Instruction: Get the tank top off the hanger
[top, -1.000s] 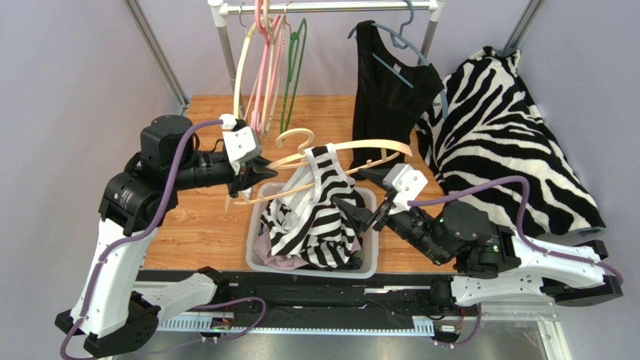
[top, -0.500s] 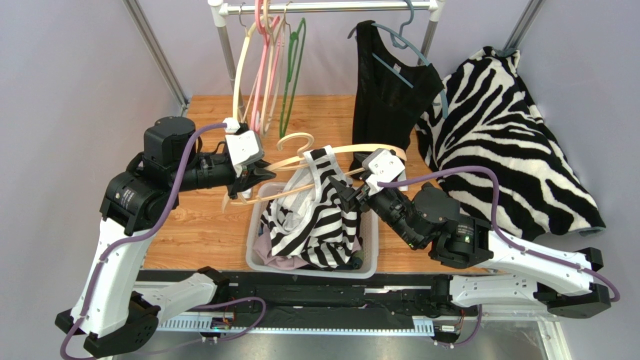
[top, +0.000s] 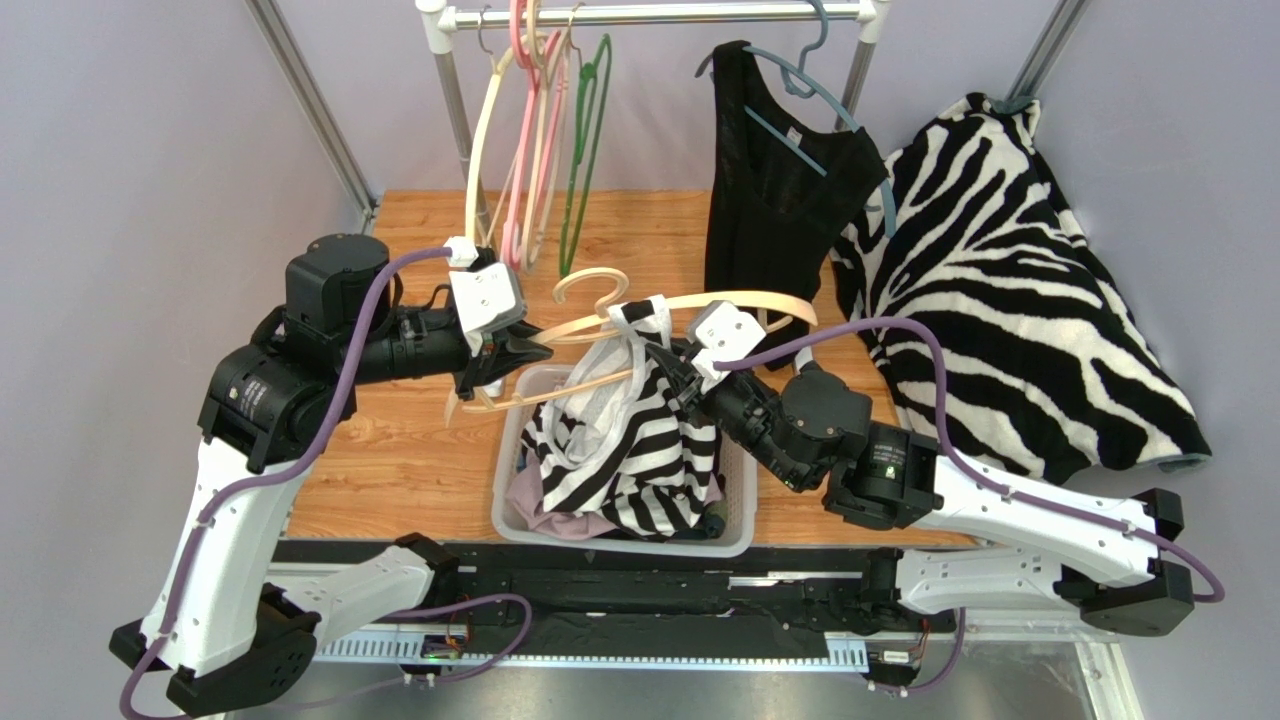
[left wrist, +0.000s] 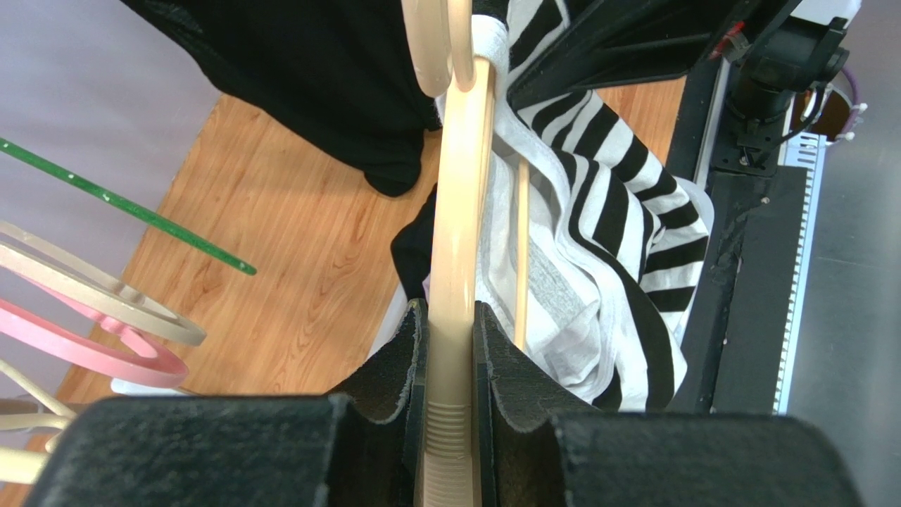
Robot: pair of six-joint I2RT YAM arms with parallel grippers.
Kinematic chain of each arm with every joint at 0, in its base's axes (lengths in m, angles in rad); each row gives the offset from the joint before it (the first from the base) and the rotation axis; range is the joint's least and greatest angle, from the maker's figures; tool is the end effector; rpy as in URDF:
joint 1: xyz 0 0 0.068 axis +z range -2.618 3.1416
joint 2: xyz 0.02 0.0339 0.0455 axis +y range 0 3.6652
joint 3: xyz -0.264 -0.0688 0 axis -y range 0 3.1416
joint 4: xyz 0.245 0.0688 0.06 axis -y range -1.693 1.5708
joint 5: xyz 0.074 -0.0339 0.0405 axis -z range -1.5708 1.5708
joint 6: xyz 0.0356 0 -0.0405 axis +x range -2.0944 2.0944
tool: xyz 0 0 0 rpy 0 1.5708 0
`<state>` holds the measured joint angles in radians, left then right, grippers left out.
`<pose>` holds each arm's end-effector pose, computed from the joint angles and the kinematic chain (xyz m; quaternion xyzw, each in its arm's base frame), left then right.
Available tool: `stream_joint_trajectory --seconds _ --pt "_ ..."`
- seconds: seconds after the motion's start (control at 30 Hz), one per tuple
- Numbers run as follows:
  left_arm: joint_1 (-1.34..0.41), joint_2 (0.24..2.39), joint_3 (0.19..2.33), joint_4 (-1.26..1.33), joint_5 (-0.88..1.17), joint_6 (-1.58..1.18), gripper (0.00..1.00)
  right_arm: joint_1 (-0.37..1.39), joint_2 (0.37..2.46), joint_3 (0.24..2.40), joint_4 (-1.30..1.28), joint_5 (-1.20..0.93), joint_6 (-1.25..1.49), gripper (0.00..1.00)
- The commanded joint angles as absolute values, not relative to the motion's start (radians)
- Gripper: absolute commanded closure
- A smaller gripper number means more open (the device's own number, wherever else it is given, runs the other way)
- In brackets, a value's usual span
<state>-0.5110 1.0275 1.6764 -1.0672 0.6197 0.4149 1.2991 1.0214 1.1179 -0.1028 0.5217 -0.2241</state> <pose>0.1090 -0.0848 0.4935 0.5053 0.6403 -0.2803 0.5061 0.0775 0.2121 0.4213 -0.3414 0.6214 0.1915 0.6787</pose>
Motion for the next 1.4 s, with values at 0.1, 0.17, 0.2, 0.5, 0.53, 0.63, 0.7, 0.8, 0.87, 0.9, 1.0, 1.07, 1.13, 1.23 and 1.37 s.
stream_joint_trajectory --seconds 0.1,0.17,0.2,0.5,0.53,0.63,0.7,0.8,0.87,0.9,1.0,1.07,1.13,1.23,1.37 --pt "-0.514 1.017 1.697 -1.04 0.632 0.414 0.96 1.296 0.96 1.126 -0.051 0.486 -0.172 1.0" --pt "-0.514 1.017 1.695 -1.039 0.626 0.416 0.96 1.298 0.947 1.127 -0.052 0.479 -0.166 1.0" --pt "-0.514 1.019 1.695 -1.039 0.623 0.419 0.96 1.298 0.94 1.135 -0.052 0.474 -0.166 1.0" --pt "-0.514 1.006 1.687 -1.057 0.603 0.443 0.96 1.237 0.858 1.21 -0.09 0.56 -0.229 1.0" --pt "-0.514 0.997 1.687 -1.063 0.601 0.451 0.96 1.221 0.845 1.206 -0.107 0.564 -0.221 1.0" --pt "-0.514 0.977 1.687 -1.095 0.598 0.474 0.96 1.154 0.793 1.18 -0.139 0.574 -0.207 1.0" --pt "-0.514 0.962 1.686 -1.115 0.603 0.494 0.96 1.103 0.769 1.17 -0.166 0.575 -0.201 1.0" --pt "-0.514 0.928 1.686 -1.163 0.597 0.535 1.0 1.055 0.727 1.157 -0.221 0.587 -0.193 1.0" --pt "-0.512 0.902 1.692 -1.19 0.583 0.552 1.0 1.04 0.695 1.144 -0.264 0.594 -0.184 1.0" --pt "-0.511 0.894 1.7 -1.198 0.577 0.564 1.0 1.039 0.683 1.138 -0.281 0.604 -0.181 1.0" --pt "-0.5 0.871 1.715 -1.21 0.56 0.577 1.0 1.037 0.65 1.115 -0.348 0.586 -0.146 1.0" --pt "-0.494 0.862 1.723 -1.212 0.534 0.583 1.0 1.037 0.644 1.109 -0.403 0.575 -0.123 1.0" --pt "-0.483 0.853 1.724 -1.194 0.479 0.577 1.0 1.037 0.641 1.103 -0.448 0.551 -0.095 1.0" --pt "-0.459 0.83 1.724 -1.132 0.383 0.537 1.0 1.037 0.644 1.106 -0.483 0.505 -0.074 1.0" --pt "-0.426 0.818 1.761 -1.075 0.318 0.482 1.0 1.037 0.679 1.118 -0.494 0.44 -0.061 1.0"
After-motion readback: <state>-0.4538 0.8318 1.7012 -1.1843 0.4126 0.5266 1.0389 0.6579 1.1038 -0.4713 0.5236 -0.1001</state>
